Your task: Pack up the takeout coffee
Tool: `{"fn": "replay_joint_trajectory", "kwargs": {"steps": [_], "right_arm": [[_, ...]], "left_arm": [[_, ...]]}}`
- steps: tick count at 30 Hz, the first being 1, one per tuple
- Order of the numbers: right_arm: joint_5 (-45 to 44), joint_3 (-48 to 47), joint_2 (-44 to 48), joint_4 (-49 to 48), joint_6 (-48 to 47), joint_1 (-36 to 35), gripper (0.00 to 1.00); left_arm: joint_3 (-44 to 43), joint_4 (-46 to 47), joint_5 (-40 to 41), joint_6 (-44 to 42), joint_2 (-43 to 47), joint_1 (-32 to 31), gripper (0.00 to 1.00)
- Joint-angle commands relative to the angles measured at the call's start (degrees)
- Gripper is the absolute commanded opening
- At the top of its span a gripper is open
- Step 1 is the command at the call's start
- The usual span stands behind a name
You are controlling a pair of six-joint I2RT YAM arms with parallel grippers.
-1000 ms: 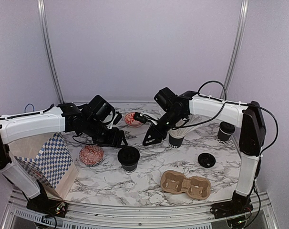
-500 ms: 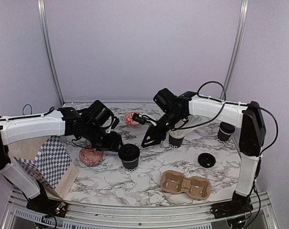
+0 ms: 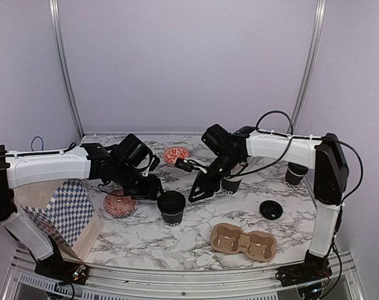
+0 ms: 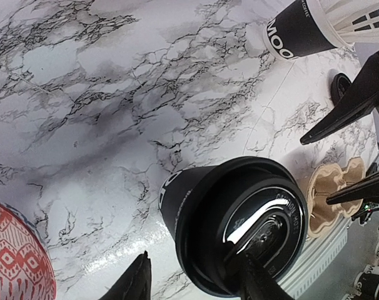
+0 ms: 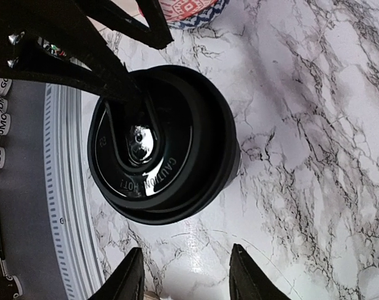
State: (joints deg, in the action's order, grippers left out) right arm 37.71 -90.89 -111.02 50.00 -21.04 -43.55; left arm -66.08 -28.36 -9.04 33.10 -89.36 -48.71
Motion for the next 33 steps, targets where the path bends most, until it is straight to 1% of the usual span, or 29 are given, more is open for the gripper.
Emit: {"fn": "replay_joint_trajectory", "kwargs": {"steps": [1, 7, 13, 18, 22, 25, 27, 29, 33], "right_arm": [[3.0, -2.9, -2.01, 0.33, -0.52, -0.8, 0.45], [4.57, -7.8, -6.59, 0.63, 0.09, -0.69, 0.44], [2.09, -12.95, -10.18, 0.42, 1.54, -0.69, 0.42], [0.55, -16.02, -12.39, 0.36, 2.27, 0.17, 0.42], [0.31, -17.95, -12.35, 0.41, 2.42, 1.13, 0.42], [0.84, -18.55, -11.16, 0.83, 1.76, 1.53, 0.42], [0.85, -18.1, -9.97, 0.96, 1.22, 1.57, 0.42], [1.02, -16.93, -8.69, 1.14, 0.65, 1.63, 0.43], [1.89, -11.95, -4.87, 1.11, -1.02, 1.55, 0.43]], "left_arm": [[1.27, 1.63, -1.28, -0.12, -0.41, -0.2, 0.46], [1.84, 2.3, -2.26, 0.78, -0.03, -0.75, 0.43], [1.66, 2.38, -2.21, 2.06, 0.78, -1.48, 0.43], [1.57, 2.27, -2.02, 3.12, 1.77, -2.49, 0.47], [1.13, 0.79, -0.42, 3.69, 3.18, -2.49, 0.53], [0.17, -1.23, 1.51, 2.45, 3.78, -2.49, 0.58], [-0.25, -2.19, 3.18, 1.81, 4.38, -2.47, 0.6], [-0.27, -2.38, 3.21, 0.59, 4.86, -2.56, 0.62], [-1.33, -2.9, 4.6, -3.05, 5.05, -2.69, 0.64]]}}
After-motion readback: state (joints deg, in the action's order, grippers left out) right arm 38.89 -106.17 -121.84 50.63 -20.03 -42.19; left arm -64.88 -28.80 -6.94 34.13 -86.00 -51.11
